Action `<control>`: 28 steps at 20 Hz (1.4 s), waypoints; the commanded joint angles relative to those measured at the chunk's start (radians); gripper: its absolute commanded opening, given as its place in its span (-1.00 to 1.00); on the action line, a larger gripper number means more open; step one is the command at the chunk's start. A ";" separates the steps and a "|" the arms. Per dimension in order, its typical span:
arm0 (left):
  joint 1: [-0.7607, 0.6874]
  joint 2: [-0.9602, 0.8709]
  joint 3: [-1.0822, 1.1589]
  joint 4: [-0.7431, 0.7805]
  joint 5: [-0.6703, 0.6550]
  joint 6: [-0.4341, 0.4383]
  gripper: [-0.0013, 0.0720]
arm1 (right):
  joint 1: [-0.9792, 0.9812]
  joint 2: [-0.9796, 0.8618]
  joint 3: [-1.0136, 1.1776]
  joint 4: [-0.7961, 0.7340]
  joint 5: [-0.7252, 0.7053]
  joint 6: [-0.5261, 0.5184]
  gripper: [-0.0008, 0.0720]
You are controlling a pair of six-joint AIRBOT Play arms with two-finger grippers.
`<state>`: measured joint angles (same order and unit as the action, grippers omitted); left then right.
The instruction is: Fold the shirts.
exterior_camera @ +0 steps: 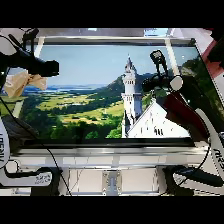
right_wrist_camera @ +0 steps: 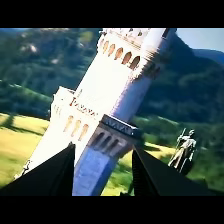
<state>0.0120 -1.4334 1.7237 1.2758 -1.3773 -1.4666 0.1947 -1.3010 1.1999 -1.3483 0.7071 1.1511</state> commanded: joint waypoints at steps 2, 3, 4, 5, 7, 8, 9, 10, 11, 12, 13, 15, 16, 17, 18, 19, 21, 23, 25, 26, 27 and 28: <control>0.000 0.001 0.000 0.012 0.002 0.001 -0.92 | 0.000 -0.001 0.000 -0.003 0.000 0.000 0.14; 0.000 0.001 0.000 0.039 0.021 0.001 -0.90 | 0.000 -0.001 -0.001 -0.003 0.000 0.000 0.14; 0.000 0.001 0.000 0.087 0.048 0.001 -0.88 | 0.000 -0.001 0.000 -0.003 0.000 0.000 0.14; 0.000 0.001 0.000 0.170 0.091 0.000 -0.52 | 0.000 -0.001 0.000 -0.003 0.000 0.000 0.14; 0.001 0.000 0.000 0.395 0.204 -0.020 0.50 | 0.000 -0.001 0.000 -0.003 0.000 0.000 0.14; 0.002 -0.006 0.000 0.535 0.290 -0.071 0.56 | 0.000 -0.001 0.000 -0.003 0.000 0.000 0.14; 0.010 -0.015 0.000 0.649 0.384 -0.150 0.56 | 0.000 -0.001 0.000 -0.003 0.000 0.000 0.14; 0.028 -0.034 0.000 0.735 0.488 -0.246 0.56 | 0.000 -0.001 0.000 -0.003 0.000 0.000 0.14; 0.053 -0.060 0.000 0.780 0.572 -0.321 0.55 | 0.000 -0.001 0.000 -0.003 0.000 0.000 0.14; 0.089 -0.095 0.000 0.787 0.633 -0.391 0.55 | 0.000 -0.001 0.000 -0.003 0.000 0.000 0.14; 0.124 -0.134 0.001 0.785 0.658 -0.460 0.55 | 0.000 -0.001 0.000 -0.003 0.000 0.000 0.14; 0.203 -0.231 0.008 0.761 0.647 -0.601 0.62 | 0.000 -0.001 -0.001 -0.003 -0.031 0.000 0.14; 0.241 -0.277 0.008 0.725 0.650 -0.660 0.80 | 0.000 -0.001 -0.001 0.001 -0.058 0.000 0.14; 0.289 -0.332 0.008 0.659 0.669 -0.723 0.92 | 0.000 -0.001 -0.001 0.028 -0.071 0.002 0.14; 0.327 -0.375 0.008 0.586 0.696 -0.766 0.93 | 0.000 -0.001 -0.001 0.050 -0.061 0.002 0.14; 0.364 -0.416 0.008 0.484 0.726 -0.799 0.93 | 0.002 -0.001 -0.001 0.064 -0.059 0.002 0.14; 0.437 -0.484 0.008 0.193 0.774 -0.813 0.93 | 0.001 -0.001 0.000 0.105 -0.066 0.002 0.14; 0.495 -0.531 0.008 -0.077 0.817 -0.811 0.93 | 0.002 -0.001 0.000 0.140 -0.069 0.002 0.14; 0.527 -0.553 0.008 -0.237 0.863 -0.808 0.93 | 0.002 -0.001 0.000 0.158 -0.077 0.003 0.14; 0.536 -0.557 0.008 -0.277 0.888 -0.802 0.93 | 0.003 -0.001 -0.001 0.167 -0.077 0.004 0.14; 0.541 -0.559 0.008 -0.299 0.914 -0.806 0.93 | 0.003 -0.001 -0.001 0.175 -0.078 0.003 0.14; 0.543 -0.560 0.008 -0.320 0.941 -0.823 0.93 | 0.003 -0.001 -0.001 0.183 -0.078 0.003 0.14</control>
<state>0.5217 -1.9682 1.7306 1.1542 -0.5217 -2.2612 0.1970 -1.3010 1.1995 -1.2037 0.6350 1.1522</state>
